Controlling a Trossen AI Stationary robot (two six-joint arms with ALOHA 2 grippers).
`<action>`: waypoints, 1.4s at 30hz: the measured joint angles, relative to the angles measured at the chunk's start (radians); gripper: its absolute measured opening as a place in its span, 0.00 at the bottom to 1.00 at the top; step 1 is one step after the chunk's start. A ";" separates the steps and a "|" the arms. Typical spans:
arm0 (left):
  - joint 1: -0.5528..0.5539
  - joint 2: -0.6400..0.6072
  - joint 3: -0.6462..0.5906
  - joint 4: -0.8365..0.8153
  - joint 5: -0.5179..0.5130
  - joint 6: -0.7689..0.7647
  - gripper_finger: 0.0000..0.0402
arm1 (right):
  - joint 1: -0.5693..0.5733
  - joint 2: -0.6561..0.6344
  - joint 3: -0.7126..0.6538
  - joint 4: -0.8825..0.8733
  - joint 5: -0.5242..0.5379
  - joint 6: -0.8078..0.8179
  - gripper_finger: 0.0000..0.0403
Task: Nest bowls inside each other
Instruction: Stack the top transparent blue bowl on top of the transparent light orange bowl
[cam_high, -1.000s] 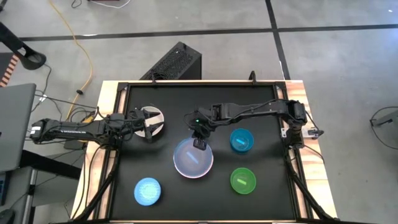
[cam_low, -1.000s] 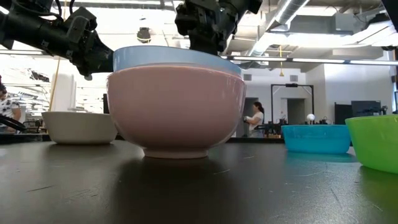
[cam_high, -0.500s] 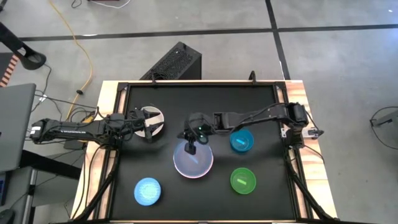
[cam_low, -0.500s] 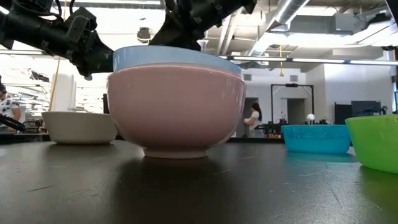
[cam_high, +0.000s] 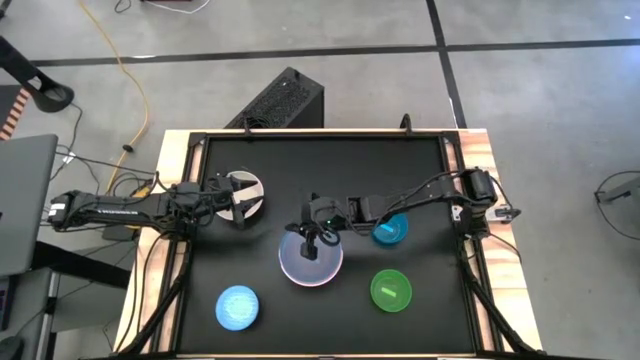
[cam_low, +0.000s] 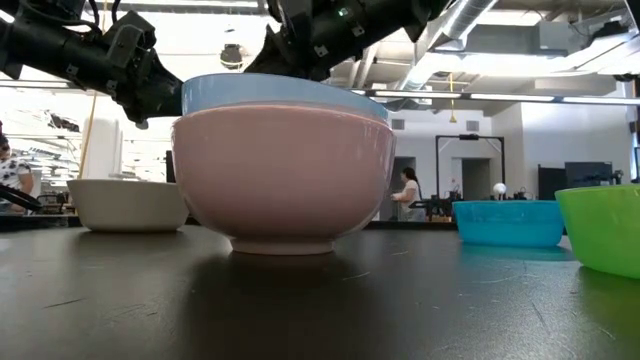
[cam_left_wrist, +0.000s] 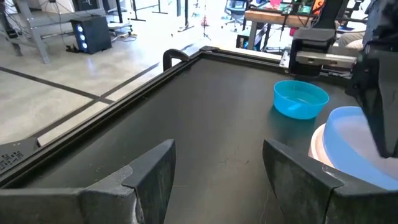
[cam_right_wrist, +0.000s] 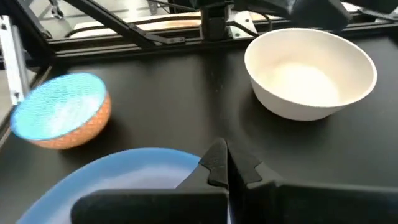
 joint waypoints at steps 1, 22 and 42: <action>0.000 0.000 0.000 0.000 0.000 0.000 0.58 | 0.002 0.012 0.000 0.017 0.007 -0.004 0.01; 0.000 0.000 0.000 -0.010 0.004 0.000 0.58 | 0.045 -0.153 -0.001 -0.272 -0.167 -0.065 0.01; 0.000 0.000 0.000 -0.022 -0.004 -0.007 0.58 | 0.153 -0.264 -0.443 0.225 -0.016 0.061 0.01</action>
